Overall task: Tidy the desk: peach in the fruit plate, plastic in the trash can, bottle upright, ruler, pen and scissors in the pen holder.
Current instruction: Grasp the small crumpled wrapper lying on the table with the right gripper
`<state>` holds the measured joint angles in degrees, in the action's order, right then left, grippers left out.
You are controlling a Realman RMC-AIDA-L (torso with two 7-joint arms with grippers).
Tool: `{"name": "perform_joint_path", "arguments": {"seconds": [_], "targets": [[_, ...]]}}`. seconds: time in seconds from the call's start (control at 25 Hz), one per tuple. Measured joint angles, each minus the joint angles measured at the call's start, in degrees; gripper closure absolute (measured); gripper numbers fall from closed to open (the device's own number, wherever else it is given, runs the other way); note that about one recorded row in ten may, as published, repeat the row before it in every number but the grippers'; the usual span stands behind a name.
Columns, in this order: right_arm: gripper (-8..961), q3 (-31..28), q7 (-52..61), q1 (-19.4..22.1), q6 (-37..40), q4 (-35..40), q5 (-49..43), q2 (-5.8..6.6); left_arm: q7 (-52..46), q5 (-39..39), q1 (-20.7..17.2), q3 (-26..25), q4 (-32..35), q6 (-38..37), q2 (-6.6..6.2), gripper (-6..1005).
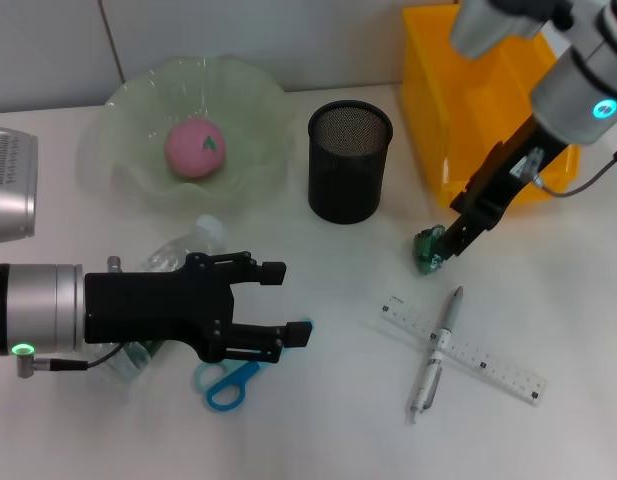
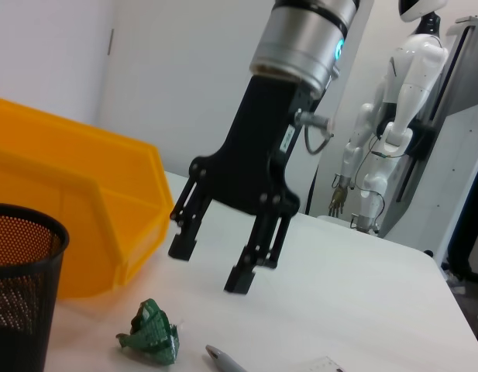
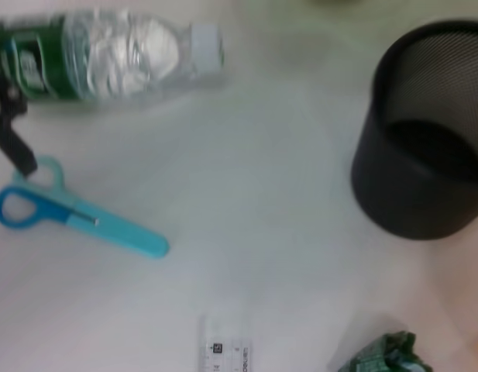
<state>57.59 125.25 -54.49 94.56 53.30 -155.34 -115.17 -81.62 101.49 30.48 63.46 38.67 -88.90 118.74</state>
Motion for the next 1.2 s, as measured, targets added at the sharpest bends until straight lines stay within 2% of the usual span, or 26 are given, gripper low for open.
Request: {"name": "perform_joint_path", "arguments": {"seconds": [0.04,0.08,0.12,0.16,0.24,0.44,0.84,1.2], "targets": [[225,1.8,0.0,0.5,-1.8,-0.2,-0.7,-0.97,-0.1,0.0,0.0,0.0,-0.2,0.1,0.00,145],[225,1.8,0.0,0.5,-1.8,-0.2,-0.7,-0.97,-0.1,0.0,0.0,0.0,-0.2,0.1,0.00,145],[225,2.6,-0.2,0.8,-3.6,-0.4,-1.7,-1.93,-0.1,0.0,0.0,0.0,-0.2,0.1,0.00,145],[225,2.6,-0.2,0.8,-3.6,-0.4,-1.7,-1.93,-0.1,0.0,0.0,0.0,-0.2,0.1,0.00,145],[225,3.5,-0.4,1.2,-6.2,-1.1,-3.0,-2.92,-0.1,0.0,0.0,0.0,-0.2,0.1,0.00,145],[226,6.4,-0.4,2.1,-11.1,-2.7,-3.2,-3.47,-0.1,0.0,0.2,0.0,-0.8,0.2,0.00,145],[226,8.4,-0.6,2.2,-17.6,-6.4,-3.1,-3.70,-0.6,0.3,0.2,0.0,-0.8,0.2,-0.06,146],[227,9.4,-0.8,2.0,-19.2,-8.5,-2.6,-3.83,-0.7,0.4,0.2,0.0,-0.8,0.2,-0.09,146]]}}
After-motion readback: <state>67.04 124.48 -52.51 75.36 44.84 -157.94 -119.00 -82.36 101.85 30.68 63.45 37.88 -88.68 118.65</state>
